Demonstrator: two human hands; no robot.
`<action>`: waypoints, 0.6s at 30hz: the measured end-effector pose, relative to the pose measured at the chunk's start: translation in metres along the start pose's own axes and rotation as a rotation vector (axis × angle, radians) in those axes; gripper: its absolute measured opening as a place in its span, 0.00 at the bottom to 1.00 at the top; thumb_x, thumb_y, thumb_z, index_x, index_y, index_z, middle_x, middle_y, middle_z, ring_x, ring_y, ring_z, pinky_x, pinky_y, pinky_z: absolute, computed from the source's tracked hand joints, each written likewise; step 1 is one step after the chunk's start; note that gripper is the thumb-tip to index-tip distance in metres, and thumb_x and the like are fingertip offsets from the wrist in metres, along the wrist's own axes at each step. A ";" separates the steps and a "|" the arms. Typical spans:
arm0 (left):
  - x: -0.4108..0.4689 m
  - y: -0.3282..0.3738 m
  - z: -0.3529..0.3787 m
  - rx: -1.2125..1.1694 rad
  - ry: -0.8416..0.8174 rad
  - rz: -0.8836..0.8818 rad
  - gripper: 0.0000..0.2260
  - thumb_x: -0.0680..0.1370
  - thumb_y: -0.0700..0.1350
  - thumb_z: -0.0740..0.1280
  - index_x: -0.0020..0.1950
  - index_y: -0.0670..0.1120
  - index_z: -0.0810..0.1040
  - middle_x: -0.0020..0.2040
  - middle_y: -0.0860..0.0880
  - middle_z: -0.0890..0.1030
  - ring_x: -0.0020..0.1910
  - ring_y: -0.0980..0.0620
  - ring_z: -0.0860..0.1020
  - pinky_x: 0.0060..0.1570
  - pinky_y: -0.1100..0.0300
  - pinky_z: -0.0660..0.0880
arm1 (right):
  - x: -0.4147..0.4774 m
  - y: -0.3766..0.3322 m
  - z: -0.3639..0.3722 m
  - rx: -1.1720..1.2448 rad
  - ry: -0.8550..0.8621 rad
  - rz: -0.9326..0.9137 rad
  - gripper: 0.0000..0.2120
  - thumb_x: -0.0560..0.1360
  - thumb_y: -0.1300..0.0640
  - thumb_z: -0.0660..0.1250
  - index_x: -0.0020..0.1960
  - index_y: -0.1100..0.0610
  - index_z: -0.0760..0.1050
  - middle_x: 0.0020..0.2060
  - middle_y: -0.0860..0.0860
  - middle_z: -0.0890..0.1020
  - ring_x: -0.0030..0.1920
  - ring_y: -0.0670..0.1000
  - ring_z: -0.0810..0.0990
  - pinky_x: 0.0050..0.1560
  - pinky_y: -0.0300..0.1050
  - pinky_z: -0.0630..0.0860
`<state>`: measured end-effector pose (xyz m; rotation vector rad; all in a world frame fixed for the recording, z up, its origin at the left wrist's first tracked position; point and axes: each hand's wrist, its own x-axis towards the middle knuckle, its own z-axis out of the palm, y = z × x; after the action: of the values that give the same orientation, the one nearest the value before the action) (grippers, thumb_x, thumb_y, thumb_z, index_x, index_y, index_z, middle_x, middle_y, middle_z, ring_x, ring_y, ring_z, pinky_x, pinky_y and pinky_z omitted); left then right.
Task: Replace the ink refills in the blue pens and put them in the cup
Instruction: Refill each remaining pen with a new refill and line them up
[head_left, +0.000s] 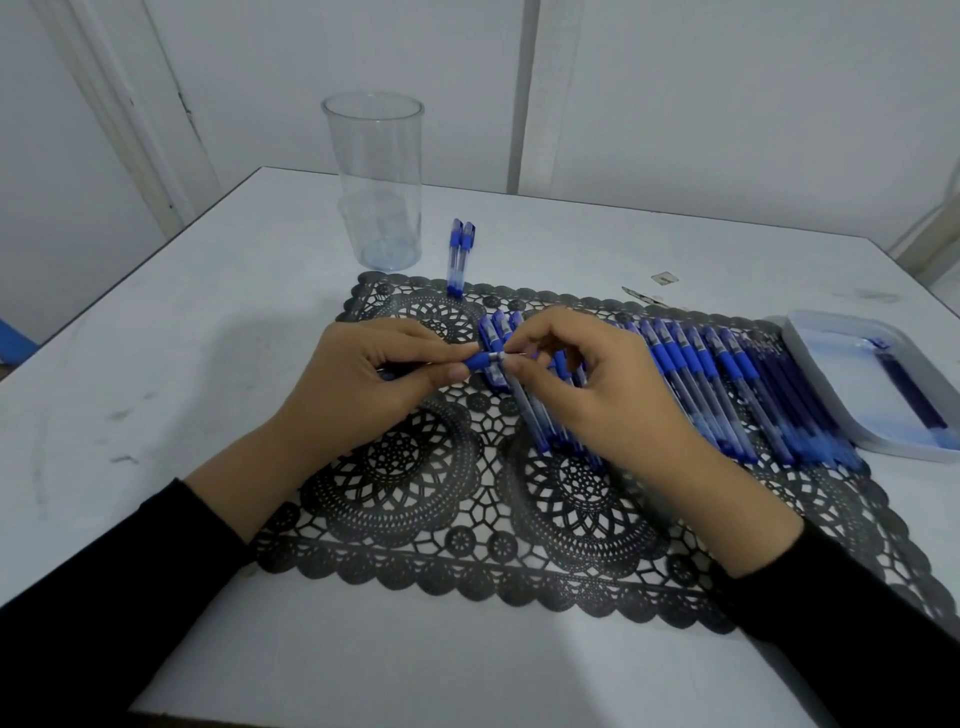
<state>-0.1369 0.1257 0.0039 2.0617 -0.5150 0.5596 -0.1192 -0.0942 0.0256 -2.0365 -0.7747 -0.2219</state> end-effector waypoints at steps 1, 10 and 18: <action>0.000 0.000 0.000 0.002 -0.002 0.004 0.13 0.72 0.46 0.74 0.55 0.44 0.85 0.46 0.53 0.85 0.44 0.56 0.83 0.47 0.64 0.79 | 0.000 0.000 0.000 -0.010 0.002 0.005 0.03 0.77 0.57 0.70 0.47 0.56 0.80 0.36 0.44 0.79 0.37 0.40 0.74 0.39 0.29 0.68; 0.000 0.000 -0.001 0.002 0.000 0.014 0.13 0.72 0.45 0.74 0.55 0.44 0.84 0.46 0.54 0.85 0.43 0.57 0.83 0.45 0.66 0.78 | 0.003 0.000 0.002 -0.054 -0.009 -0.006 0.05 0.78 0.56 0.68 0.47 0.56 0.81 0.34 0.48 0.80 0.34 0.41 0.73 0.35 0.31 0.67; 0.001 0.000 -0.003 0.000 -0.006 0.000 0.14 0.72 0.46 0.73 0.56 0.44 0.84 0.46 0.54 0.85 0.43 0.56 0.83 0.46 0.64 0.78 | 0.003 0.003 0.008 -0.125 0.001 -0.038 0.05 0.78 0.55 0.68 0.51 0.54 0.81 0.39 0.47 0.81 0.40 0.45 0.77 0.42 0.41 0.75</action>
<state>-0.1365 0.1278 0.0055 2.0634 -0.5187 0.5540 -0.1160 -0.0874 0.0206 -2.1398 -0.8172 -0.3001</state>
